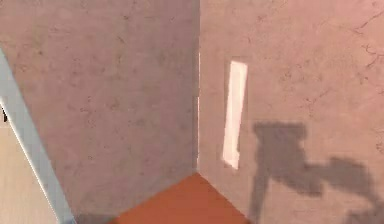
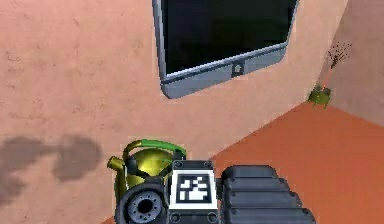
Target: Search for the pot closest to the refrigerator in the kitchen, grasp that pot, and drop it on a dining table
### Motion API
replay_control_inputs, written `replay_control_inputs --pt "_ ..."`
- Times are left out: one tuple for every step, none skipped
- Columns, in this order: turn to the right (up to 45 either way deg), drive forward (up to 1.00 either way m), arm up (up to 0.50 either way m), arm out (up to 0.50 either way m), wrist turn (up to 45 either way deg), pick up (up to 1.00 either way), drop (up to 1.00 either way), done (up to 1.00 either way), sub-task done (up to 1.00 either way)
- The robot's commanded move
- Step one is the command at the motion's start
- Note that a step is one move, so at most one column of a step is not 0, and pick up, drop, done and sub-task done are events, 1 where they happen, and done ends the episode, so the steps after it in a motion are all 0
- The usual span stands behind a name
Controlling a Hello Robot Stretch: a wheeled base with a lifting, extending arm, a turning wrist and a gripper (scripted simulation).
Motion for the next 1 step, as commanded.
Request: replay_control_inputs --pt "45.0 0.00 0.00 0.00 0.0 0.00 0.00 0.00 0.00"
